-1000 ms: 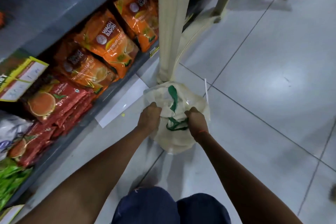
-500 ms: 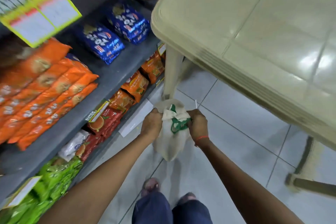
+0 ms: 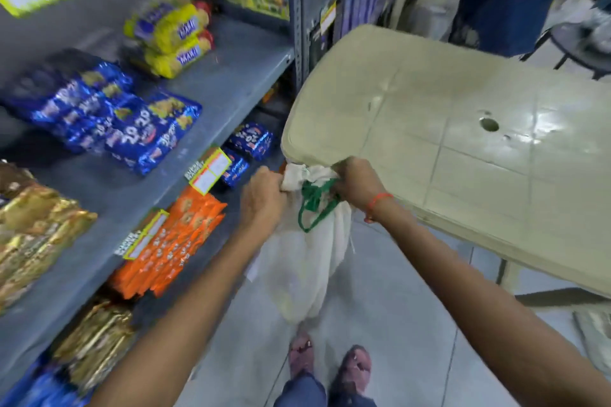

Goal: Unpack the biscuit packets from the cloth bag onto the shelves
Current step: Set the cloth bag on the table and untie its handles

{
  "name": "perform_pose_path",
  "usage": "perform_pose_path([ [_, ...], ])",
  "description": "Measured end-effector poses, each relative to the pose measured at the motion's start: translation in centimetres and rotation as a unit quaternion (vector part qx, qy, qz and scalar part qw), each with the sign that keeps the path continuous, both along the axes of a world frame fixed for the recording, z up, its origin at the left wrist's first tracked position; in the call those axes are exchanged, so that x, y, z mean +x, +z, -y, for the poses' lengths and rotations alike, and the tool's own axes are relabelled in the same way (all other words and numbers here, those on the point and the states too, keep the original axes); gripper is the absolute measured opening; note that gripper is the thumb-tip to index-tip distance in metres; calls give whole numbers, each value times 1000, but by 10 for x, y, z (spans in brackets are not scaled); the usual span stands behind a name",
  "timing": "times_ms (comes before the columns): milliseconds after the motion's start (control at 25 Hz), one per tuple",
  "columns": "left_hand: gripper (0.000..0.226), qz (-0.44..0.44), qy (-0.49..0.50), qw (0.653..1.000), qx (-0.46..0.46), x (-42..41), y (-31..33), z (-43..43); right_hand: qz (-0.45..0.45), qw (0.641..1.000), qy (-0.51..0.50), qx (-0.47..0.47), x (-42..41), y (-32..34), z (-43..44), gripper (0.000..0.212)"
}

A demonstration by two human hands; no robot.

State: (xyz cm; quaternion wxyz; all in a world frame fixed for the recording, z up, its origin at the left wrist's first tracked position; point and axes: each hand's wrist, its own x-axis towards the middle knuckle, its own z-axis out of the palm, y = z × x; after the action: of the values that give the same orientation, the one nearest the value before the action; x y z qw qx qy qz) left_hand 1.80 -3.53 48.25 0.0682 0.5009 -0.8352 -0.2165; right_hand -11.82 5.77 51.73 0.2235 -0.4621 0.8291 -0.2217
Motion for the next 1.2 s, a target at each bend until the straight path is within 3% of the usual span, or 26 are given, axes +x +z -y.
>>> perform_pose_path([
  [200, 21, -70, -77, 985, -135, -11, 115, 13, -14, 999, 17, -37, -22, 123, 7, 14],
  [400, 22, -193, -67, 961, -187, -55, 178, 37, 35, 985, -45, -163, -78, 180, 33, 6],
  [520, 21, -238, -67, 946, -207, -104, 192, 52, 19, 972, -77, -220, -121, 189, 52, 19],
  [720, 18, -257, -59, 940, -218, -182, 187, 76, -5, 958, -118, -262, -194, 179, 79, 17],
  [1000, 18, -216, -19, 959, -180, -263, 136, 108, -46, 977, -109, -176, -274, 134, 113, 10],
  [1200, 17, -161, -35, 977, -137, -291, 82, 127, -24, 988, -99, -117, -309, 78, 128, 10],
])
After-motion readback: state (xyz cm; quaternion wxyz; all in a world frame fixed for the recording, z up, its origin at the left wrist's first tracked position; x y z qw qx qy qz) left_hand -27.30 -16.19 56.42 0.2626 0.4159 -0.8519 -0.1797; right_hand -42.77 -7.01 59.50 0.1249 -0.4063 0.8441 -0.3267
